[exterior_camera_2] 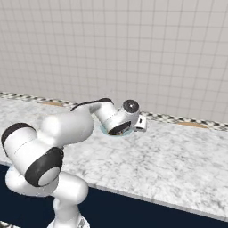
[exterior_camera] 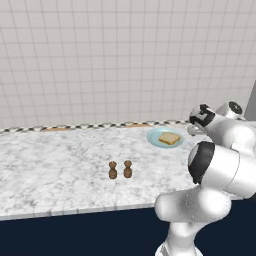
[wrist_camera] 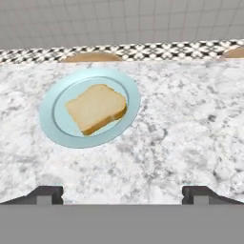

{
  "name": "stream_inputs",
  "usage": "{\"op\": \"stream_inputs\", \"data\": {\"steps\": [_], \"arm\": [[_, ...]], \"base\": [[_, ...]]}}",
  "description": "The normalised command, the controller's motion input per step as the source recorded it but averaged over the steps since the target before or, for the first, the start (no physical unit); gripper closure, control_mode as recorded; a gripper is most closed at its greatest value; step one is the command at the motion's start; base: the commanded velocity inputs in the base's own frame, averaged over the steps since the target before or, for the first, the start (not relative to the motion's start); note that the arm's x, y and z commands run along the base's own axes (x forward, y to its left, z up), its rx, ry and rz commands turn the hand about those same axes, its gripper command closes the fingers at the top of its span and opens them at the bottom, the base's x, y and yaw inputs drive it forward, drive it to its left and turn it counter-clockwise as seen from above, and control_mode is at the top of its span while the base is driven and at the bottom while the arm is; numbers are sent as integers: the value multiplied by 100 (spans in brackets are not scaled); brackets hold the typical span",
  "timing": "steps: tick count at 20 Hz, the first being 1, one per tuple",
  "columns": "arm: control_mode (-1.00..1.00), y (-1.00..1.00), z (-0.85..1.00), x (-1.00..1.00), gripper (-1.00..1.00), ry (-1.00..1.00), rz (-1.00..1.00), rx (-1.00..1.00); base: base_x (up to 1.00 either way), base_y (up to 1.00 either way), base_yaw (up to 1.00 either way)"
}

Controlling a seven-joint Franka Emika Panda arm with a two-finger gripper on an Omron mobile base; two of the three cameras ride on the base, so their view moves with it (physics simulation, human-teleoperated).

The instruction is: Start the toaster. Once the lever pops up, take the bread to the plate on the dining counter.

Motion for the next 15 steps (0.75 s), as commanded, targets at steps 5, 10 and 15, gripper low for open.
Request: {"op": "stream_inputs", "data": {"steps": [5, 10, 15], "arm": [[-100, 15, 46, -100, -100, 4, -31, -3], [-100, 32, 51, -100, -100, -2, -13, 0], [-100, 51, 47, -100, -100, -15, -1, 0]], "base": [[0, 0, 0], [0, 0, 0], [0, 0, 0]]}}
